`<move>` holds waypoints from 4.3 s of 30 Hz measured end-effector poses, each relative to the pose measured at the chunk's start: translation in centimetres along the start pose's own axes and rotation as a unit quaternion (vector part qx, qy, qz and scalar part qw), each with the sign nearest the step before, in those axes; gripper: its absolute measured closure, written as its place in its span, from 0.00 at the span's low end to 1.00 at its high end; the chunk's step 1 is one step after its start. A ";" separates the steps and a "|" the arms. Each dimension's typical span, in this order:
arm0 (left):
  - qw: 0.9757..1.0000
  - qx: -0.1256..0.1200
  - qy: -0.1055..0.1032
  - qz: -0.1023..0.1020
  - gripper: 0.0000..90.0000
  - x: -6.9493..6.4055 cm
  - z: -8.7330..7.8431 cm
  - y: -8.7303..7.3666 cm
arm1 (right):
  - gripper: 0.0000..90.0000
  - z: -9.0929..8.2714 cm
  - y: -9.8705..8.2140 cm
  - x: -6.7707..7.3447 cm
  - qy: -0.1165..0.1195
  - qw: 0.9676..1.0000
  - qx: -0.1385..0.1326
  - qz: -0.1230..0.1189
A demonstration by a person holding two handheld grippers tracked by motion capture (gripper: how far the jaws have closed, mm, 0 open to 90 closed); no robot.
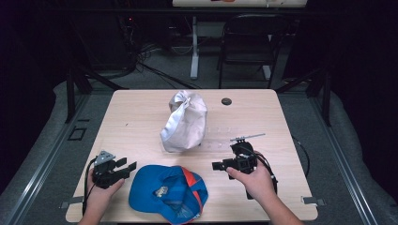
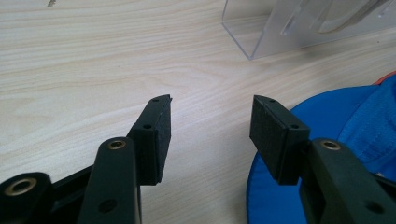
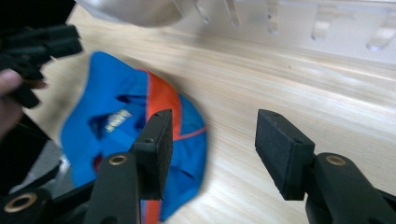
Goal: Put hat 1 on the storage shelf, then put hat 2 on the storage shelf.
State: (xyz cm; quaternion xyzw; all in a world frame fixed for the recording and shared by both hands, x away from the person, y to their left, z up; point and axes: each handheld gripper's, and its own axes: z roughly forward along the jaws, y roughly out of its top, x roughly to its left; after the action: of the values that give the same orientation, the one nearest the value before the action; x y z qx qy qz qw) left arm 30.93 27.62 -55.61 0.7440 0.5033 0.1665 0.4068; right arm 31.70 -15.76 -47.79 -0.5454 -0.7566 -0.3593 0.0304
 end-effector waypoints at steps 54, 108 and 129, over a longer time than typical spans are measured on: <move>1.000 0.010 0.028 -0.002 0.53 0.2 -1.7 -2.1 | 0.85 7.6 -7.3 0.2 0.195 0.964 0.154 0.096; 1.000 0.013 0.004 0.018 0.53 -0.5 0.2 -0.8 | 0.86 -2.2 0.5 -2.7 0.070 0.985 0.071 0.140; 1.000 0.018 0.004 0.019 0.53 -0.6 0.2 -0.7 | 0.86 -6.6 3.2 -2.6 0.204 0.958 0.038 0.197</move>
State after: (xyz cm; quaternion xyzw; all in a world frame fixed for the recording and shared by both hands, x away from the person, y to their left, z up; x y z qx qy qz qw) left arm 30.33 27.13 -56.18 0.7601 0.4932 0.1684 0.3881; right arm 33.20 -21.21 -42.40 -0.5967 -0.6251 -0.4213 0.2751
